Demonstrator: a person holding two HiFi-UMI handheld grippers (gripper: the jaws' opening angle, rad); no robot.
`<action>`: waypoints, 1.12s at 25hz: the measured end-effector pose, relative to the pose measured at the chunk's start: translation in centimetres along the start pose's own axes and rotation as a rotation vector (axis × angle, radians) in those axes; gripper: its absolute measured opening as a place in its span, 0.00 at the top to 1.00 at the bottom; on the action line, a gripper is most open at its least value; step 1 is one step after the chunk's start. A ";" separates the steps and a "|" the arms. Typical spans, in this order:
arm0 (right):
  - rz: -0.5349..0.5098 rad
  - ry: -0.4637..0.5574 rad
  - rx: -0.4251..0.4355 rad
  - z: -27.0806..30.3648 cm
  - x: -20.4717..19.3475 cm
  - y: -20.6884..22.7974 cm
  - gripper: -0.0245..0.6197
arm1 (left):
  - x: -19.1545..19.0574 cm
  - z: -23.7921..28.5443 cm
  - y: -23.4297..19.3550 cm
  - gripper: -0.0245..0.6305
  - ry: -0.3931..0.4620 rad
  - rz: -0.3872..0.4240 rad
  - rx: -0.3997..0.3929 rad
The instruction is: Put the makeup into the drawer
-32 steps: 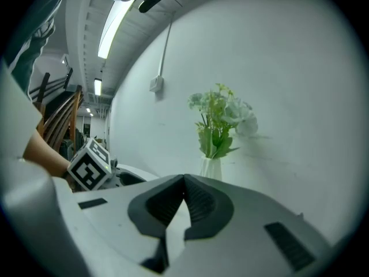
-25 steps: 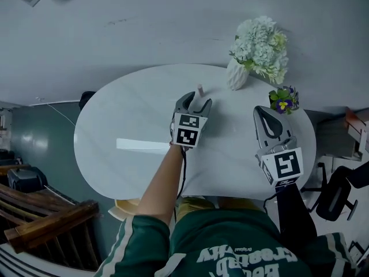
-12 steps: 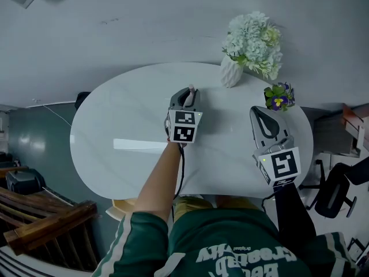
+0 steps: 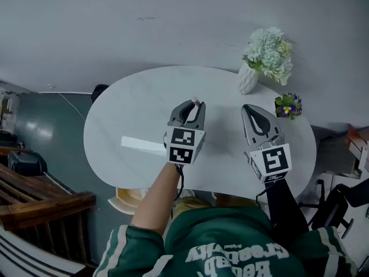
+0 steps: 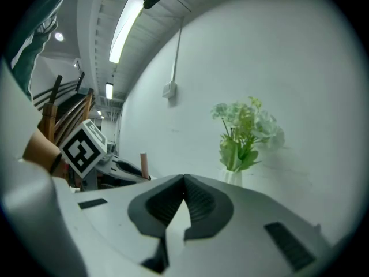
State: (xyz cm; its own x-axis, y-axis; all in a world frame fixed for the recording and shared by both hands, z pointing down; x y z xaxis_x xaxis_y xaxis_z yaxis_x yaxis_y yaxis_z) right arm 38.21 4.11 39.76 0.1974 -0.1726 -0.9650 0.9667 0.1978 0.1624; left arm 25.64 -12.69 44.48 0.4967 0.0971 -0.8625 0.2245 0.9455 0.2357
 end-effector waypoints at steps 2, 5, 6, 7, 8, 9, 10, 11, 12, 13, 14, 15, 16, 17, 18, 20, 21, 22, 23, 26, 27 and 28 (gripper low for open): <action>-0.007 0.016 0.031 0.6 0.7 -1.0 0.95 | 0.9 -2.2 -0.2 0.86 0.001 0.002 0.025; -0.013 0.041 0.071 1.2 1.6 -2.5 0.95 | 1.8 -5.3 -0.8 0.86 0.002 -0.003 0.076; -0.019 0.047 0.084 1.3 1.9 -3.1 0.95 | 2.0 -6.4 -1.0 0.86 0.001 -0.008 0.092; -0.025 0.052 0.097 1.3 2.1 -3.7 0.95 | 2.2 -7.4 -1.2 0.86 0.001 -0.013 0.107; -0.031 0.056 0.109 1.4 2.3 -4.2 0.95 | 2.3 -8.4 -1.4 0.86 0.000 -0.019 0.121; -0.036 0.059 0.121 1.4 2.5 -4.8 0.95 | 2.4 -9.4 -1.6 0.86 0.001 -0.025 0.133; -0.041 0.062 0.132 1.4 2.6 -5.3 0.95 | 2.4 -10.4 -1.8 0.86 0.002 -0.030 0.146; -0.046 0.065 0.143 1.5 2.8 -5.8 0.95 | 2.4 -11.3 -2.0 0.86 0.004 -0.033 0.160; -0.052 0.067 0.154 1.6 2.9 -6.3 0.95 | 2.5 -12.2 -2.2 0.86 0.006 -0.037 0.172; -0.057 0.070 0.164 1.7 3.1 -6.7 0.95 | 2.5 -13.0 -2.3 0.86 0.009 -0.044 0.184; -0.062 0.072 0.172 1.8 3.3 -7.1 0.95 | 2.6 -13.8 -2.5 0.86 0.013 -0.053 0.196; -0.066 0.075 0.179 1.9 3.4 -7.4 0.95 | 2.6 -14.5 -2.6 0.86 0.018 -0.061 0.207; -0.070 0.075 0.186 1.9 3.5 -7.8 0.95 | 2.5 -15.1 -2.7 0.86 0.021 -0.068 0.217; -0.073 0.074 0.193 1.9 3.5 -8.2 0.95 | 2.3 -15.6 -2.7 0.86 0.022 -0.072 0.225; -0.075 0.071 0.200 2.0 3.5 -8.5 0.95 | 2.0 -15.9 -2.8 0.86 0.019 -0.073 0.231; -0.076 0.060 0.214 2.2 3.2 -9.4 0.95 | 1.2 -16.6 -3.0 0.85 0.009 -0.073 0.245; -0.076 0.053 0.223 2.3 3.0 -9.9 0.95 | 0.9 -17.0 -3.2 0.85 0.006 -0.077 0.254; -0.078 0.047 0.234 2.5 2.9 -10.5 0.95 | 0.5 -17.5 -3.4 0.85 0.006 -0.084 0.265; -0.080 0.041 0.245 2.8 2.7 -11.1 0.95 | 0.1 -18.1 -3.7 0.86 0.004 -0.092 0.276; -0.091 0.033 0.290 3.7 2.4 -13.6 0.95 | -1.3 -20.1 -4.7 0.85 -0.008 -0.113 0.307; -0.096 0.032 0.309 4.0 2.3 -14.6 0.95 | -1.9 -20.9 -5.0 0.86 -0.014 -0.120 0.321; -0.101 0.029 0.328 4.3 2.2 -15.7 0.95 | -2.4 -21.8 -5.4 0.85 -0.019 -0.125 0.338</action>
State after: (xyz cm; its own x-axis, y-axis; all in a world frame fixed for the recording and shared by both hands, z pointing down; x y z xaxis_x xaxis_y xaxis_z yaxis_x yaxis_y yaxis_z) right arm 24.14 -3.53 35.94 0.0979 -0.1467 -0.9843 0.9830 -0.1403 0.1186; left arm 4.93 -11.21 35.49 0.4626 -0.0220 -0.8863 0.5473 0.7935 0.2660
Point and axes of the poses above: the fingertips, and each gripper's own axes: z forward along the fingers, y to its right, x out of its top, the point moved 9 cm from there along -z, backward along the fingers, and after that the axes turned 14 degrees about z, right-handed, at the moved point
